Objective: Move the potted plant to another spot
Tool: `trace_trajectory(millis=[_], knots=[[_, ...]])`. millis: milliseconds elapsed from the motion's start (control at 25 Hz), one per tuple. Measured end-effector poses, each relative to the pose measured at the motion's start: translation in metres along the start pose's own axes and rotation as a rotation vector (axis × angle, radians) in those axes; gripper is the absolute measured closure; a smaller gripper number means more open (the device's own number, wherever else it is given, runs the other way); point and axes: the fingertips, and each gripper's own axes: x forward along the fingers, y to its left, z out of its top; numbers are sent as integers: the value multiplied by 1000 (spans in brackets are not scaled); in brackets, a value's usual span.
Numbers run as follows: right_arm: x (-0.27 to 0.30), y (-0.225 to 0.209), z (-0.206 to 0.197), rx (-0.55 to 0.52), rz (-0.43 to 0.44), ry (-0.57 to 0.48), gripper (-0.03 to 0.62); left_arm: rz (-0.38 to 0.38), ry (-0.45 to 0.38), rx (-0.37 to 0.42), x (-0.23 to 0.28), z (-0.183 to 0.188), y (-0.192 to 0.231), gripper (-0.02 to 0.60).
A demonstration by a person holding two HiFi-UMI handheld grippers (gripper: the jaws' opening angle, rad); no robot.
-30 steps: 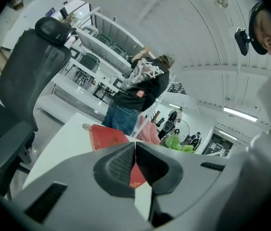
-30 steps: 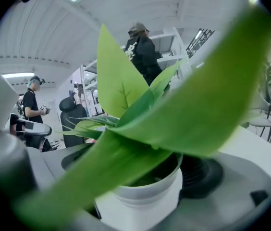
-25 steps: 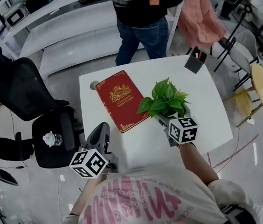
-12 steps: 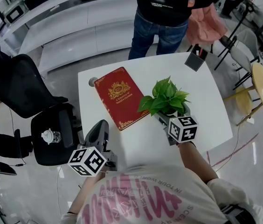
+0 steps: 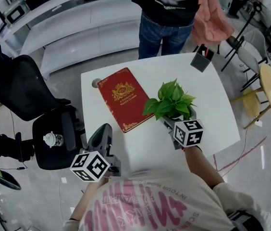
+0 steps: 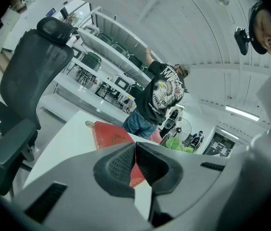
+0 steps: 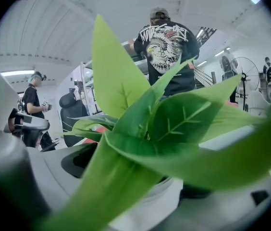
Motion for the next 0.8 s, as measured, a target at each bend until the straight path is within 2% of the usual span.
trace_trajectory(millis=[800], knots=[[-9, 3, -13, -30, -24, 12, 43, -12, 0, -3, -8, -5, -2, 557]])
